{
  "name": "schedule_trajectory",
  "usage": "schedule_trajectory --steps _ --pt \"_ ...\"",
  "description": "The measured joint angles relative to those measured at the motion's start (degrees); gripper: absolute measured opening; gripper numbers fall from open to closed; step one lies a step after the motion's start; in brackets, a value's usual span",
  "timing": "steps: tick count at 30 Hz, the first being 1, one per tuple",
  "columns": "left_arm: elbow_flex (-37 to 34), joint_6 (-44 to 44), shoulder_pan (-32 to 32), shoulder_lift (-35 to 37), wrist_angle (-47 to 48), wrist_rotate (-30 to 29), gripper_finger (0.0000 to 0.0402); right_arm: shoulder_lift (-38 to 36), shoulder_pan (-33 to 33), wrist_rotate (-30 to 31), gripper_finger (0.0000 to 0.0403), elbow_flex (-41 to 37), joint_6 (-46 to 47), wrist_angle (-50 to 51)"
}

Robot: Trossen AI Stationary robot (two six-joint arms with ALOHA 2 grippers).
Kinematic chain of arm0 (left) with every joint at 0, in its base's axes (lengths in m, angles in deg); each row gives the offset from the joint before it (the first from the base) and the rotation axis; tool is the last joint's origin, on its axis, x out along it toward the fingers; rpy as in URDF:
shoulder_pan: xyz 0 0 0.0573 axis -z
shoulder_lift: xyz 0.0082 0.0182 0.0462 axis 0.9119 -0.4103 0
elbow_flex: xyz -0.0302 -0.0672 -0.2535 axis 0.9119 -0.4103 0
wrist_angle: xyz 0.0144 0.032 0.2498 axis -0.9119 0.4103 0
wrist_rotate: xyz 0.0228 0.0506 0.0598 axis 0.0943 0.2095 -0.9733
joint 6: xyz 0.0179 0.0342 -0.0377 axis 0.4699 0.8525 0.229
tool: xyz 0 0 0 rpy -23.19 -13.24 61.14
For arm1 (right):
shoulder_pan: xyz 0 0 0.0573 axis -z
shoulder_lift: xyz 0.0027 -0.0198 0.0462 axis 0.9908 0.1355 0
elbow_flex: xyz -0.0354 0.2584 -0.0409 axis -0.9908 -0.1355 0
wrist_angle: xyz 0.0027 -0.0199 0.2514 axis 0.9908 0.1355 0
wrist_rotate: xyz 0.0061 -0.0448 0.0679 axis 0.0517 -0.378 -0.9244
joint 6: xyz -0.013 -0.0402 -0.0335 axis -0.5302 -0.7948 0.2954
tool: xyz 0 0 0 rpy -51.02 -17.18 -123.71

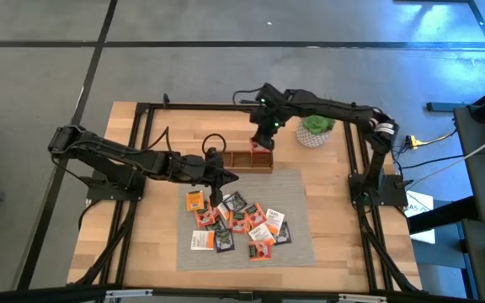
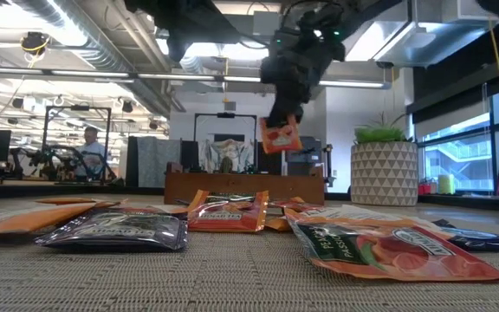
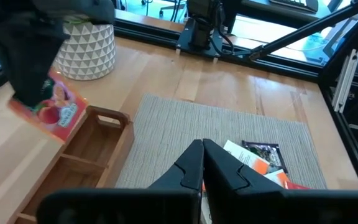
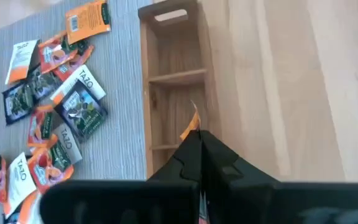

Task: Pick & Place Tea
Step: Put the orange tea bag into the right section of the wooden organizer

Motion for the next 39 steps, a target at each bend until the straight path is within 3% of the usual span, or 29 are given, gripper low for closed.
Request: schedule_trajectory --steps 5,10,18,24,39 --pt "0.0 -0.3 0.1 0.0 0.2 -0.2 0.0004 -7.6 0.5 0.4 0.0003 -13.8 4.0 -16.2" --pt "0.0 -0.3 -0.1 0.0 0.2 -0.5 0.0004 -10.5 0.5 0.8 0.0002 -23.5 8.3 -32.1" --pt "0.0 -0.3 -0.1 0.0 0.4 -0.6 0.0004 -9.9 0.5 1.0 0.0002 -28.2 5.1 -32.4" --pt "0.0 -0.2 -0.1 0.0 0.4 -1.5 0.0004 -9.5 0.5 5.1 0.0003 -28.2 2.0 -32.6" --pt "0.0 -0.2 -0.1 0.0 0.4 -1.5 0.0004 -9.3 -0.4 5.2 0.0011 -28.2 1.4 -32.5"
